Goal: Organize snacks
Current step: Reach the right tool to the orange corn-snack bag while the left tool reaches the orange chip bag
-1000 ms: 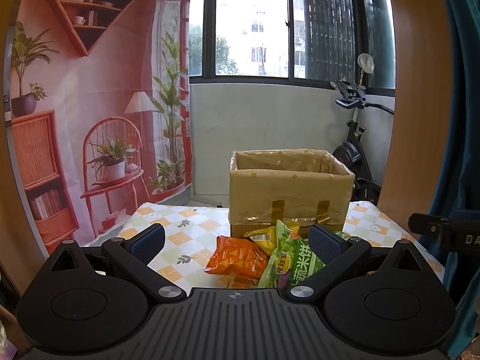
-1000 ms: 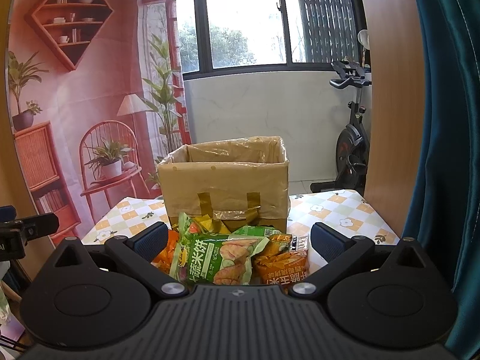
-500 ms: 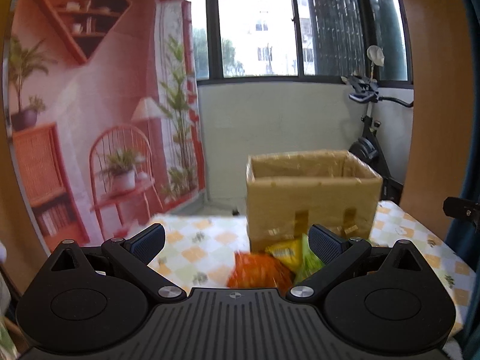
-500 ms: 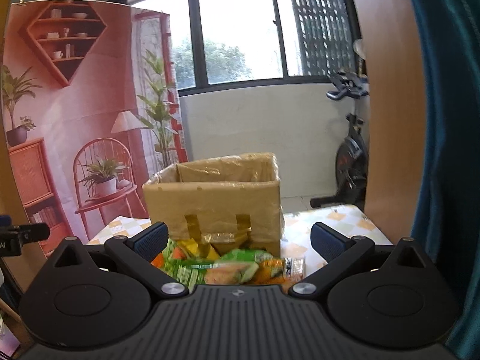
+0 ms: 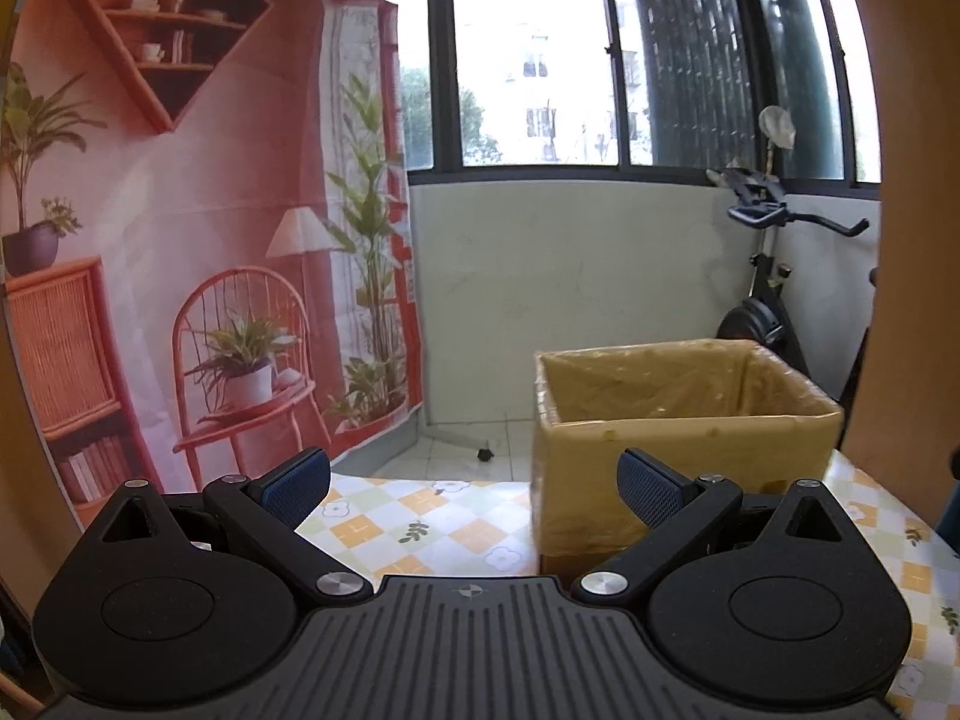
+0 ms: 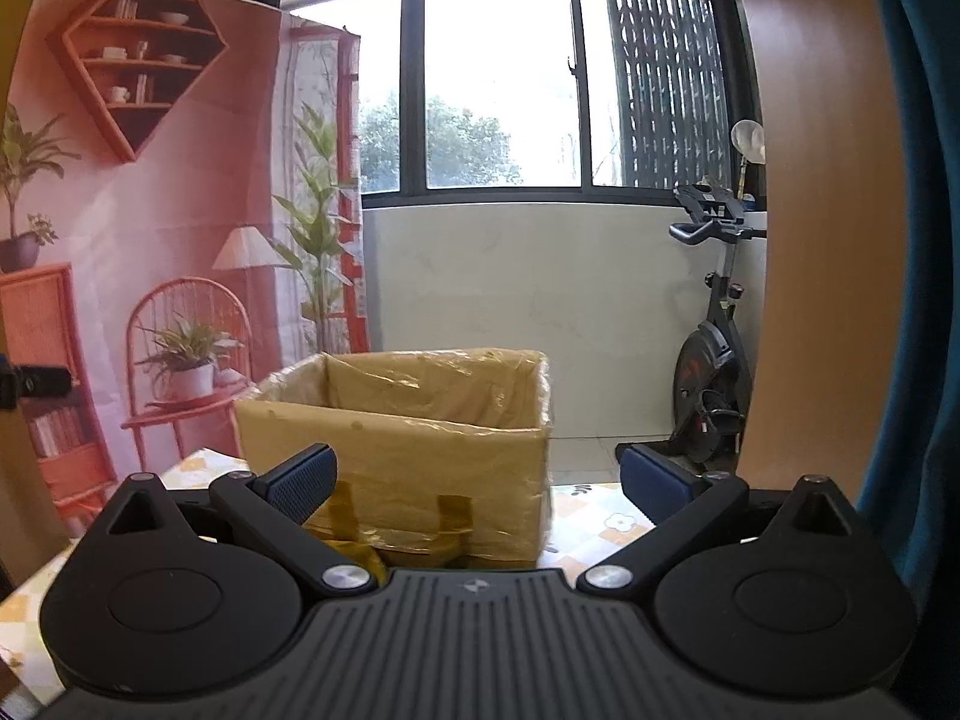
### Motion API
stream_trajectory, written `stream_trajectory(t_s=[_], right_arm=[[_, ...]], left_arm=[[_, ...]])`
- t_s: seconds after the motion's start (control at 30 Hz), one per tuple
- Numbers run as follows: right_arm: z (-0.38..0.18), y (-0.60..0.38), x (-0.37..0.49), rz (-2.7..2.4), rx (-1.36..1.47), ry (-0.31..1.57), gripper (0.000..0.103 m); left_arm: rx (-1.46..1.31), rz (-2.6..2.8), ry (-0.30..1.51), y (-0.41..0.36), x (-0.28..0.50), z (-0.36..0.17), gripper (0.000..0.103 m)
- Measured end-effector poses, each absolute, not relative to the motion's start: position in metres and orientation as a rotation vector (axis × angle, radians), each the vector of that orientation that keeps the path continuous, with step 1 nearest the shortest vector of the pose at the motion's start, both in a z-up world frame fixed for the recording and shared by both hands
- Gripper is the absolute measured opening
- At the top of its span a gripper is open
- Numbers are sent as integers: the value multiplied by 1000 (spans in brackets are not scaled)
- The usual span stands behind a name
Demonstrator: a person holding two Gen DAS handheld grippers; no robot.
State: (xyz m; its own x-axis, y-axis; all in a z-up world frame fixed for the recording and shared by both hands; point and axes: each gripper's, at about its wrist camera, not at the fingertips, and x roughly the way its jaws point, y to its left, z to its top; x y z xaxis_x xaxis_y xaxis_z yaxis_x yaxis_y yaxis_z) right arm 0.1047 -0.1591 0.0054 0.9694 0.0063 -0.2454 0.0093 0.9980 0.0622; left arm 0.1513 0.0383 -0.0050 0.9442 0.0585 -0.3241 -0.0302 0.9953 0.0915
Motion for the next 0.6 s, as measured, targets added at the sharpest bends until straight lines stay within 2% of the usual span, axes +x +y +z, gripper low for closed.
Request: stream_trajectory(t_s=[0.6], right_arm=[[-103,-200,175,4,58,557,97]], left_arm=[[26,49,458,85,232,-45,102]])
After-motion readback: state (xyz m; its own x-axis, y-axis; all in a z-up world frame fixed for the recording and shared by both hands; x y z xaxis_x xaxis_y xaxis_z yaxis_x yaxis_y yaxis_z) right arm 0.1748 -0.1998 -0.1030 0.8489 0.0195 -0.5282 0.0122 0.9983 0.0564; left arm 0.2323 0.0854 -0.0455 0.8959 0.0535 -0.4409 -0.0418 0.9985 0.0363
